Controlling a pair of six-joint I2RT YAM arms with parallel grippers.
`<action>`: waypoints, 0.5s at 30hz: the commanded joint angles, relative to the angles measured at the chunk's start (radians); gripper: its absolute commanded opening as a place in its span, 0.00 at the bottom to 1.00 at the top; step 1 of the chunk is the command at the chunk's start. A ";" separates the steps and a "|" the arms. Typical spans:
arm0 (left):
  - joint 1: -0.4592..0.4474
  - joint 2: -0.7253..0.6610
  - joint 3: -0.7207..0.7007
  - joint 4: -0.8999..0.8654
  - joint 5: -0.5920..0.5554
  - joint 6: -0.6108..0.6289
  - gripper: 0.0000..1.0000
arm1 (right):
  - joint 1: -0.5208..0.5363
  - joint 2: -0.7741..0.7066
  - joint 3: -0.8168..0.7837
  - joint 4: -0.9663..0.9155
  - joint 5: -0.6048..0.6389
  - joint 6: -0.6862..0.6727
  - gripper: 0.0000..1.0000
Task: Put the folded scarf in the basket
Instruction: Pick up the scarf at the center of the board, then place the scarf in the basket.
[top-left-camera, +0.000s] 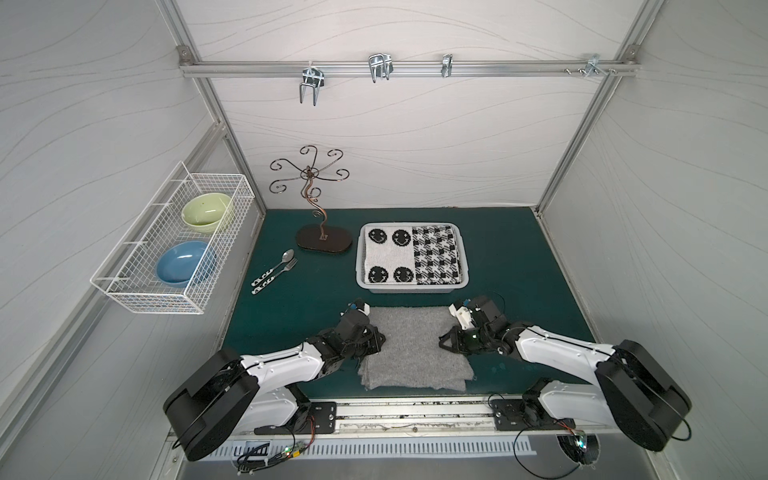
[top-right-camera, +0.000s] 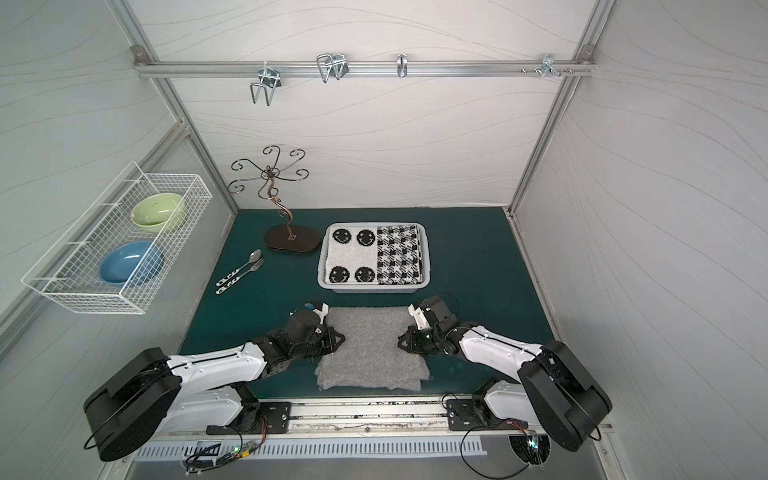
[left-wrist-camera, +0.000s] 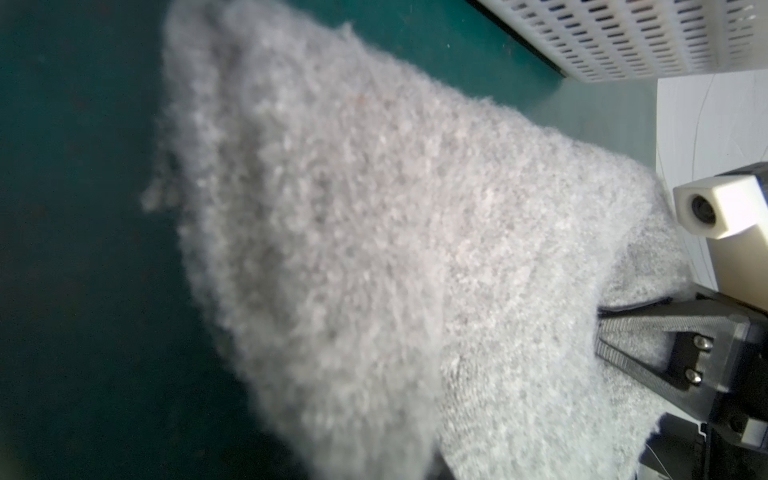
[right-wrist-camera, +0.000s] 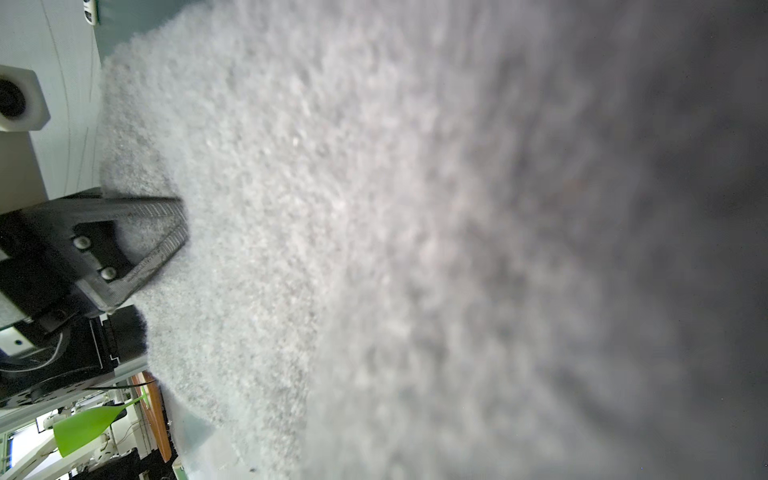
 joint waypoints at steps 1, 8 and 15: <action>-0.006 -0.081 0.047 -0.104 0.000 0.019 0.00 | 0.027 -0.049 0.067 -0.112 0.028 -0.027 0.00; -0.006 -0.217 0.203 -0.342 -0.020 0.047 0.00 | 0.047 -0.179 0.195 -0.278 0.052 -0.041 0.00; -0.003 -0.270 0.371 -0.465 -0.052 0.096 0.00 | 0.036 -0.234 0.374 -0.430 0.072 -0.098 0.00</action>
